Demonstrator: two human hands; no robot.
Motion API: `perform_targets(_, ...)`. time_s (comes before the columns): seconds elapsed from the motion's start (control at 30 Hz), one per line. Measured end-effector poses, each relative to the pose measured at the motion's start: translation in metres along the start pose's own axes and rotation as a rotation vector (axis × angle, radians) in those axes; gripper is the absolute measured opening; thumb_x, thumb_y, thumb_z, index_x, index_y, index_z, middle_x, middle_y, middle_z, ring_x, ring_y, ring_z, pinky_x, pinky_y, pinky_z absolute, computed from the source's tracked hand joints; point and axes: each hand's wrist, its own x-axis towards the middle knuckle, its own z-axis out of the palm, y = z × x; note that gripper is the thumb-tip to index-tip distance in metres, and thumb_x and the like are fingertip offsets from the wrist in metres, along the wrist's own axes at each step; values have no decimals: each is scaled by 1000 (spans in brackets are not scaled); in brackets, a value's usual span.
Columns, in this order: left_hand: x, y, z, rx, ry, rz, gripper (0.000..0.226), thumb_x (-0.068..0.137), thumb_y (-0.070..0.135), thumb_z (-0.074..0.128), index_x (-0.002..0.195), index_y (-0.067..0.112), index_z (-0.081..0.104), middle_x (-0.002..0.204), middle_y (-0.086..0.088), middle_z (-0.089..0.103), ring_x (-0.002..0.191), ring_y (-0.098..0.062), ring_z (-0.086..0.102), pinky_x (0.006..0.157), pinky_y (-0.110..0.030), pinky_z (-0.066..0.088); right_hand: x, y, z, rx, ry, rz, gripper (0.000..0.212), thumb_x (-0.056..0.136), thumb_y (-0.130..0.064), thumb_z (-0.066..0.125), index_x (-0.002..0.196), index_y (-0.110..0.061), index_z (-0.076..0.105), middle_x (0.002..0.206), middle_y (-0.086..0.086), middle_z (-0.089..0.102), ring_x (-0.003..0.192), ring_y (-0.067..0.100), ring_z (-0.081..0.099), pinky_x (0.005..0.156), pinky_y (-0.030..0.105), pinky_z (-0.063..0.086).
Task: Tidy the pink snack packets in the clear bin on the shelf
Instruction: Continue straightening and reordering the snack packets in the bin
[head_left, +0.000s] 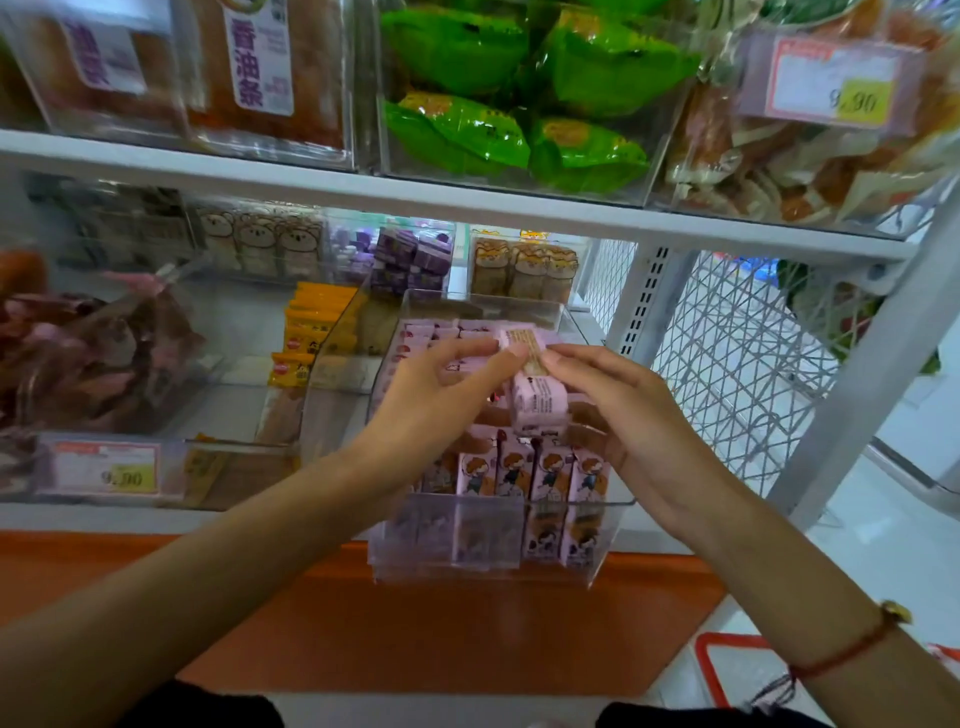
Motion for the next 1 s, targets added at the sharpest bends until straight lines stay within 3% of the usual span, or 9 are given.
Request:
perform_targets(0.23,3,-1,-5,-28,-19,-70,39,85,40,64,121,31,54,76,20,72,69,2,69,51,-12,51,3,3,1,15,-21,38,24,87,-28,64,111,-27,66,96,-1,73,93,16,67,74,29,50)
perform_targets(0.3,4,-1,-8,-9,-21,-9,46,86,31,66,129,30,49,90,14,74,80,3,69,57,-9,51,2,4,2,-33,-26,-50,32,89,-24,62,120,-31,60,104,-3,70,96,9,67,82,28,53)
perform_targets(0.37,4,0,-11,13,2,88,50,85,19,69,129,29,49,98,15,71,87,8,66,59,-5,49,0,4,2,-121,-24,-212,39,86,-24,64,123,-32,56,107,-9,66,97,0,64,80,18,53)
perform_targets(0.5,1,0,-8,72,-14,239,43,81,5,69,116,27,58,103,13,70,95,5,65,71,-5,48,-2,4,-2,-135,-5,-409,34,80,-15,69,108,-31,60,104,-12,68,100,1,63,81,13,50)
perform_targets(0.63,0,1,-8,50,-13,248,39,80,9,70,114,25,60,107,10,69,95,2,66,71,-7,49,-2,5,-4,-159,-23,-436,33,83,-10,68,110,-29,61,107,-12,69,103,3,63,85,18,51)
perform_targets(0.77,-2,5,-10,-45,108,212,38,79,22,71,115,21,58,107,8,68,93,0,67,74,-16,55,-6,3,-6,-389,32,-488,57,78,-36,70,131,-34,48,132,-14,54,123,1,48,105,32,41)
perform_targets(0.83,-4,7,-9,-66,157,211,45,75,28,73,116,17,57,110,5,68,95,-4,68,79,-23,57,-8,0,-2,-450,67,-544,65,74,-46,70,133,-36,45,134,-16,50,124,-1,45,104,23,38)
perform_targets(0.93,-5,6,-4,-111,141,183,53,68,38,73,114,17,58,106,4,70,95,-8,69,77,-22,57,-10,0,6,-531,85,-643,55,78,-33,72,129,-27,51,125,-9,54,112,0,52,90,8,42)
perform_targets(1.0,-4,5,-4,-139,108,147,60,64,42,73,117,19,56,109,4,69,97,-9,68,80,-24,57,-8,0,5,-521,110,-642,45,81,-23,71,123,-23,56,120,-6,58,107,3,56,90,16,48)
